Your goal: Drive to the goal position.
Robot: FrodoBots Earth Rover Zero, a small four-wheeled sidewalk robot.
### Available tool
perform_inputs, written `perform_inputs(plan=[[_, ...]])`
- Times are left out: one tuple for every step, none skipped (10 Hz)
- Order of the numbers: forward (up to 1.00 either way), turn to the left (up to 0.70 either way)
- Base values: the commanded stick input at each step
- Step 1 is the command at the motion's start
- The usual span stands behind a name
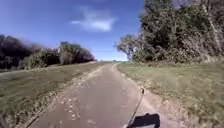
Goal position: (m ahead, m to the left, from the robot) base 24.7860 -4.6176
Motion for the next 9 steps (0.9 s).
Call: perform_inputs(plan=[[0.50, 0.00], [0.50, 0.00], [0.50, 0.00], [0.50, 0.00], [0.50, 0.00], [0.50, 0.00], [0.50, 0.00], [0.50, 0.00], [0.50, 0.00]])
